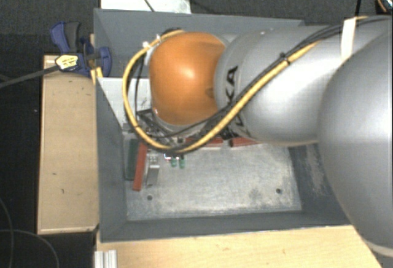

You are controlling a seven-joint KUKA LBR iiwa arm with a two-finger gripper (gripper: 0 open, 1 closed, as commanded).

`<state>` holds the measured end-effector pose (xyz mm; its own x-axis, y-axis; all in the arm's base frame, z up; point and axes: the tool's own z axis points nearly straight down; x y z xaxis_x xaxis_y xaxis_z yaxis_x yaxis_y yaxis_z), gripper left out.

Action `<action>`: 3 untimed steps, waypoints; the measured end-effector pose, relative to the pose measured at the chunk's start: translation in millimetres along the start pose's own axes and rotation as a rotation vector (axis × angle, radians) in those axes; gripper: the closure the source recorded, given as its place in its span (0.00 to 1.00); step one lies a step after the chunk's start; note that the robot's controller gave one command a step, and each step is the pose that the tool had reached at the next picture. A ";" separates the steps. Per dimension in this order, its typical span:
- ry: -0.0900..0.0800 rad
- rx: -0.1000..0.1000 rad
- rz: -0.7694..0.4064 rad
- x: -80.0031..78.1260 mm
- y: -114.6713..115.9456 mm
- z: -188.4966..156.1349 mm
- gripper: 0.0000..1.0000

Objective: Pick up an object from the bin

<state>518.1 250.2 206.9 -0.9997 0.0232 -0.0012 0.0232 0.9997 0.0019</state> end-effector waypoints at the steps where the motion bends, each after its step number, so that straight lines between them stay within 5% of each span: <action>1: 0.005 0.004 -0.188 -52.4 -49.2 140.3 0.00; 2: -0.007 0.005 -0.195 -71.8 -143.7 90.9 0.00; 3: 0.003 0.004 -0.327 -66.9 -217.6 134.1 0.00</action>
Offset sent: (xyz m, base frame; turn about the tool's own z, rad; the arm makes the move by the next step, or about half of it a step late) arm 0.0512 -0.0475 -0.1365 -0.1915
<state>580.1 31.3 72.4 -0.9543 -0.2990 0.0019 -0.2990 0.9543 -0.0022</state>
